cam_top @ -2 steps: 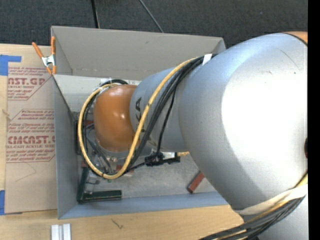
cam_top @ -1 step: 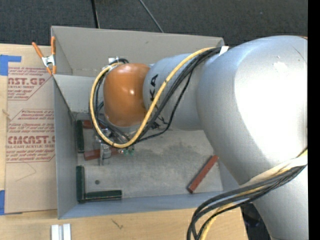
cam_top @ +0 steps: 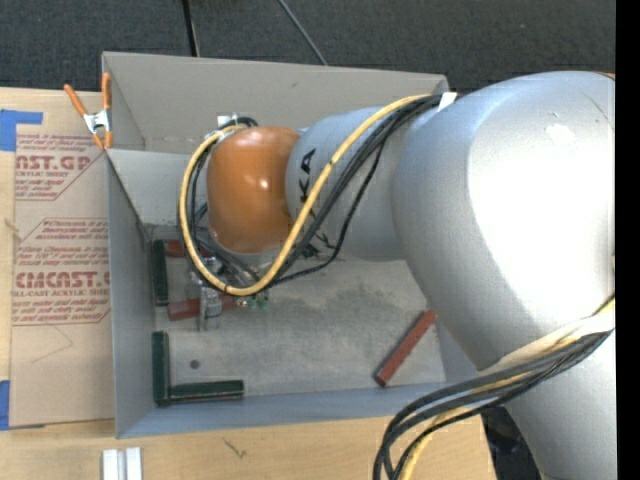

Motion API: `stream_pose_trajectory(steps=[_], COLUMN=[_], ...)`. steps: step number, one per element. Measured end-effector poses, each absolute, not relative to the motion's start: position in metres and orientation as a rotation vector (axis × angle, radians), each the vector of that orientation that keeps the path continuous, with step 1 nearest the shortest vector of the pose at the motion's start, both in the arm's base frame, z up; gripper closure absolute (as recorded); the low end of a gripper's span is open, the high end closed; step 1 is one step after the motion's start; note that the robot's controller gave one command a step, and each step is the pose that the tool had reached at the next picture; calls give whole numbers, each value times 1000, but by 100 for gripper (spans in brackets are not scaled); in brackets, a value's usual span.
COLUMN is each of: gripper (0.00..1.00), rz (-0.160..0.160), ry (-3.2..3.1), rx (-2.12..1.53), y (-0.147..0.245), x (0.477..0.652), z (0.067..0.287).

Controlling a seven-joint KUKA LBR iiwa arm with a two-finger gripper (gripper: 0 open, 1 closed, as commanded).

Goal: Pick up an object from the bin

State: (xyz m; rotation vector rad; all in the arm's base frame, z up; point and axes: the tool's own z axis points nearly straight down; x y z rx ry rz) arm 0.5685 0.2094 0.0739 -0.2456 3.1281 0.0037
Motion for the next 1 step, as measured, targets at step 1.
stream_pose_trajectory(steps=[1], gripper=[100], rz=[4], ry=[3124], rx=[-221], y=[197], x=[576], z=[247])
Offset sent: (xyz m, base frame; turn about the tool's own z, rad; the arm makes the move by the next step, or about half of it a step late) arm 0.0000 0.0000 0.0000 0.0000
